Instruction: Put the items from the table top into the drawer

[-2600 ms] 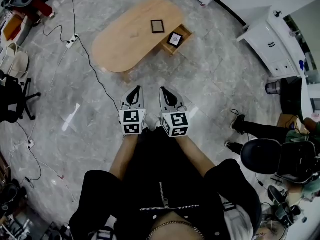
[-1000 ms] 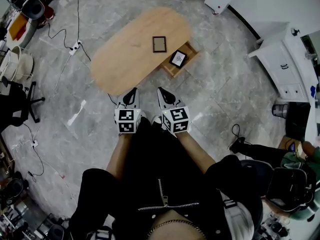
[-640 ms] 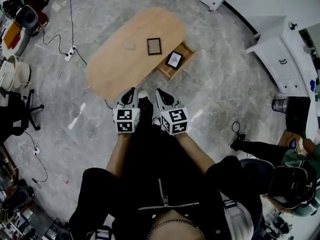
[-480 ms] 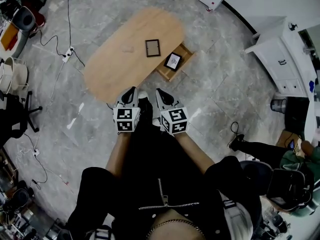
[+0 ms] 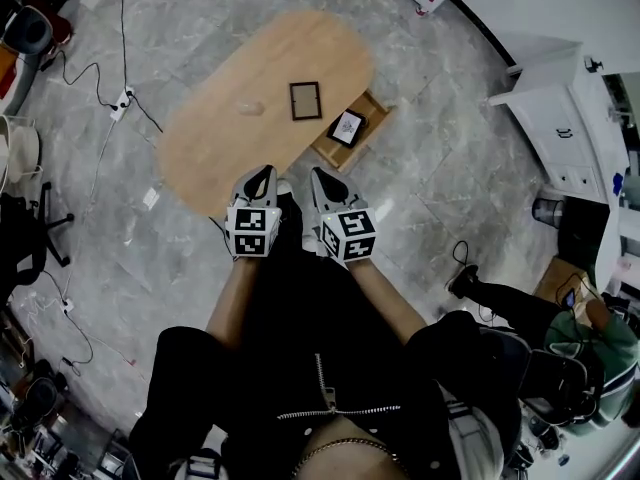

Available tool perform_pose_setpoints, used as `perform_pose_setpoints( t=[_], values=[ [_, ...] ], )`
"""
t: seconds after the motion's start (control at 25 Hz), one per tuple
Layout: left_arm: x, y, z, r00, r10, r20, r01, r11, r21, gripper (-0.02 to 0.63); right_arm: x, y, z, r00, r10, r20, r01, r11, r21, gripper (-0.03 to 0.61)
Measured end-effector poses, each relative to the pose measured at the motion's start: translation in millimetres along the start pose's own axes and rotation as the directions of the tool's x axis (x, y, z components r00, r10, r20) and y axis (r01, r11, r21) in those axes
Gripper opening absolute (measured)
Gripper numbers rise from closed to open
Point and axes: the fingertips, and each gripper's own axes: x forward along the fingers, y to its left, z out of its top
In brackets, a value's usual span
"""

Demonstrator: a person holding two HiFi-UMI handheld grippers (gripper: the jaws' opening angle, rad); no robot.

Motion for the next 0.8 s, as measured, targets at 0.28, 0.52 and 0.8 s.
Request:
perform_pose_setpoints(
  t=[0.28,0.52,0.8],
  values=[
    [40,47,19,1.0,-0.022,-0.019,0.021,0.999,-0.032,0.015,61,-4,28,0.999,0.023,-0.025,-0.023,1.0,0.008,0.009],
    [67,82,22,0.999,-0.023,-0.034,0.021,0.999,-0.049,0.015,95,-15,44,0.999,0.034,-0.021,-0.033,0.998,0.044,0.009],
    [93,94,16,0.998,-0.004,-0.061,-0.001,0.996,-0.091,0.015,114,-47,48,0.999,-0.014,-0.038,0.015,1.0,0.022,0.009]
  ],
)
